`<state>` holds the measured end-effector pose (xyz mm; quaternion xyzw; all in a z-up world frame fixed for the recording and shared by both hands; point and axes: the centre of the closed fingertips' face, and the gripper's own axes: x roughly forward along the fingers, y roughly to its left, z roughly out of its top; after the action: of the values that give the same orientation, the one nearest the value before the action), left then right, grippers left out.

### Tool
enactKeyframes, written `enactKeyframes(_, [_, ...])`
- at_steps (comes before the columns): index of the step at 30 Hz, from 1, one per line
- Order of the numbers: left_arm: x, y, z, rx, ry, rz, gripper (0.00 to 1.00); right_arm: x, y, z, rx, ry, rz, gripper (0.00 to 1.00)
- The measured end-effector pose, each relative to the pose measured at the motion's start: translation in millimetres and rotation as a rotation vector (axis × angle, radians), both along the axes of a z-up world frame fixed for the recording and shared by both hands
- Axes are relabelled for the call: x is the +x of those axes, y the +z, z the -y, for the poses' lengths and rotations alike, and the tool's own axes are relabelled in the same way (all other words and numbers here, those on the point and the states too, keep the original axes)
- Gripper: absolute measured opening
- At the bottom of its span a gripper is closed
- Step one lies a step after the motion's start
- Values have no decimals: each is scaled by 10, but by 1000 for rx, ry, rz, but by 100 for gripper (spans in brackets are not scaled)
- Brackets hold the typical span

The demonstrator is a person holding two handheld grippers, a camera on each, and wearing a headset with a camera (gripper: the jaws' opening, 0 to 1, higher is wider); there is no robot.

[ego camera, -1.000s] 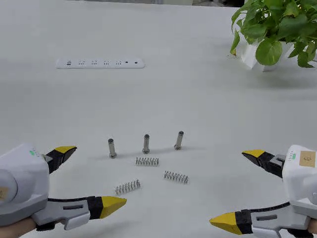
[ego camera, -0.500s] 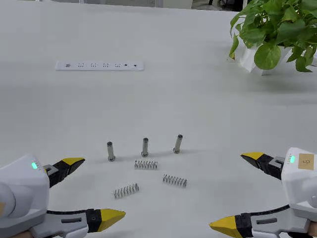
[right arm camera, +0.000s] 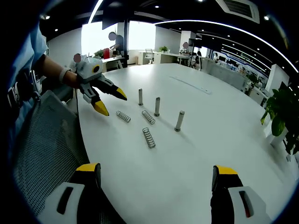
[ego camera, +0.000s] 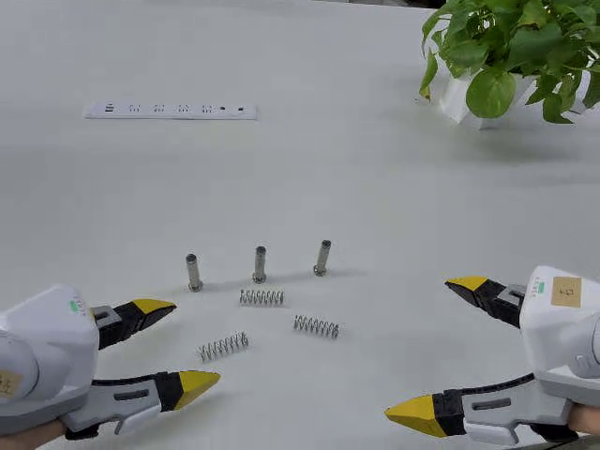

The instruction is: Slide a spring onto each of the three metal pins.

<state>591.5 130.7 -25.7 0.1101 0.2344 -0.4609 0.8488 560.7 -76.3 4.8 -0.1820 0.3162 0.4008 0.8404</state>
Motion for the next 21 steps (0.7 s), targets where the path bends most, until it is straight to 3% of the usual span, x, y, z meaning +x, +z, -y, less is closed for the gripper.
enactKeyframes(4, [2, -59, 20, 15, -20, -13, 44, -25, -7, 28, -6, -6, -5, 99])
enactKeyframes(21, [-25, -166, 90, 53, -81, -16, 19, -88, -6, 75, -6, -25, -8, 99])
